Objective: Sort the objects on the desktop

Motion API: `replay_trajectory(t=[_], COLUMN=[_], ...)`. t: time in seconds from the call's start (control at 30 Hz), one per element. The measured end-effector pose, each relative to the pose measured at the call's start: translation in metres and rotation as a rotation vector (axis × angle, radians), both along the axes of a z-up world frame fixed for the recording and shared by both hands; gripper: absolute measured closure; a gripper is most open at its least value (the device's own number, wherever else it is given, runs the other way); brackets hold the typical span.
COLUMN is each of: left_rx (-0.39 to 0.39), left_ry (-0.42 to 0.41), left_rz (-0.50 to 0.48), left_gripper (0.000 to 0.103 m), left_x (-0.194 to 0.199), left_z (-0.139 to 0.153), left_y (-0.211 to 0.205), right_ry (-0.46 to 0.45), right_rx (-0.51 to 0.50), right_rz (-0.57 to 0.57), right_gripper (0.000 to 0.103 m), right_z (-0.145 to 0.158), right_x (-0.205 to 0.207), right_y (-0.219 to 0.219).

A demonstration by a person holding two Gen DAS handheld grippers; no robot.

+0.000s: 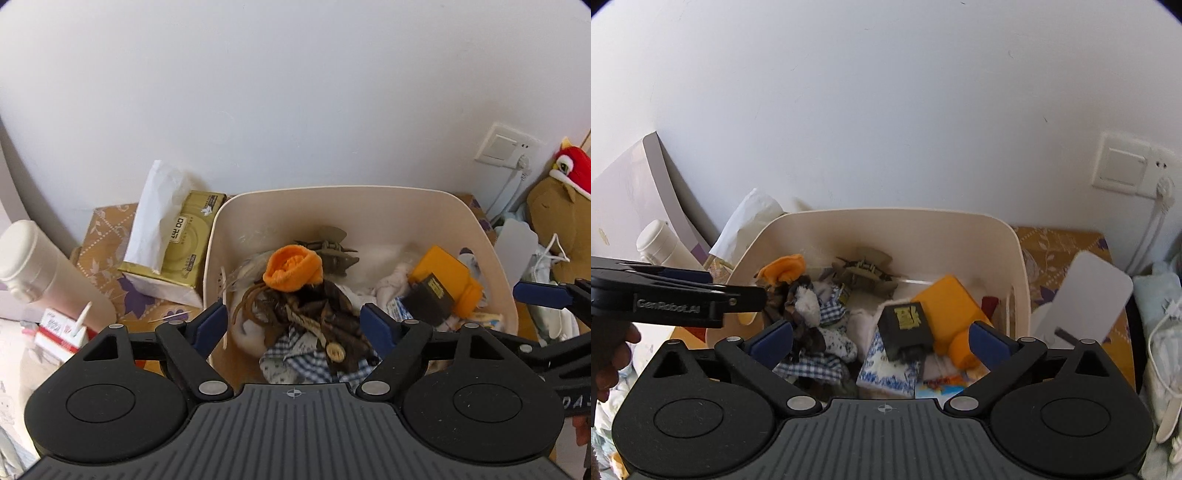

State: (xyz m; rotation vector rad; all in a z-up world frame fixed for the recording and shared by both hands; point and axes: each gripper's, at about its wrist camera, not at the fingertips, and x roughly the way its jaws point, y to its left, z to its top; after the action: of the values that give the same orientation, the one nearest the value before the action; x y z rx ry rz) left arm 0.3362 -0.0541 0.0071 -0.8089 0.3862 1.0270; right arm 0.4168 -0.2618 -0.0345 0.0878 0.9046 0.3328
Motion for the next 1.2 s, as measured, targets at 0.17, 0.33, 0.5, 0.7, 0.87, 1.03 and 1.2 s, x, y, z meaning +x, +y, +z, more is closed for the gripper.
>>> replay_trajectory(t=[0.17,0.33,0.5,0.7,0.87,1.03,1.2], left_rx=[0.018,0.023,0.051,0.072,0.087,0.088,0.078], left_ry=[0.010,-0.013,0.014,0.044,0.088,0.102,0.109], left_rz=[0.009,0.018,0.053,0.059,0.058,0.061,0.063], left_gripper=[0.023,0.023,0.023,0.023,0.023,0.023,0.023], left_x=[-0.004,-0.006,-0.009,-0.013,-0.018,-0.030,-0.042], left_z=[0.012,0.024,0.038,0.049,0.056,0.062,0.065], left_y=[-0.023,-0.047,-0.078,-0.123,-0.163,-0.195,-0.226], right_ry=[0.010,0.031,0.028,0.017,0.017,0.028,0.047], right_rx=[0.004,-0.007,-0.023,-0.050,-0.044,-0.020,-0.022], right_rz=[0.002,0.004,0.019,0.024,0.019,-0.006,0.017], right_gripper=[0.000,0.000,0.000,0.000,0.000,0.000,0.000], right_z=[0.004,0.010,0.023,0.042,0.058,0.067,0.070], right_x=[-0.015,-0.035,-0.056,-0.085,-0.116,-0.147,-0.172], right_y=[-0.008,-0.017,-0.024,-0.034,-0.042,-0.049,-0.054])
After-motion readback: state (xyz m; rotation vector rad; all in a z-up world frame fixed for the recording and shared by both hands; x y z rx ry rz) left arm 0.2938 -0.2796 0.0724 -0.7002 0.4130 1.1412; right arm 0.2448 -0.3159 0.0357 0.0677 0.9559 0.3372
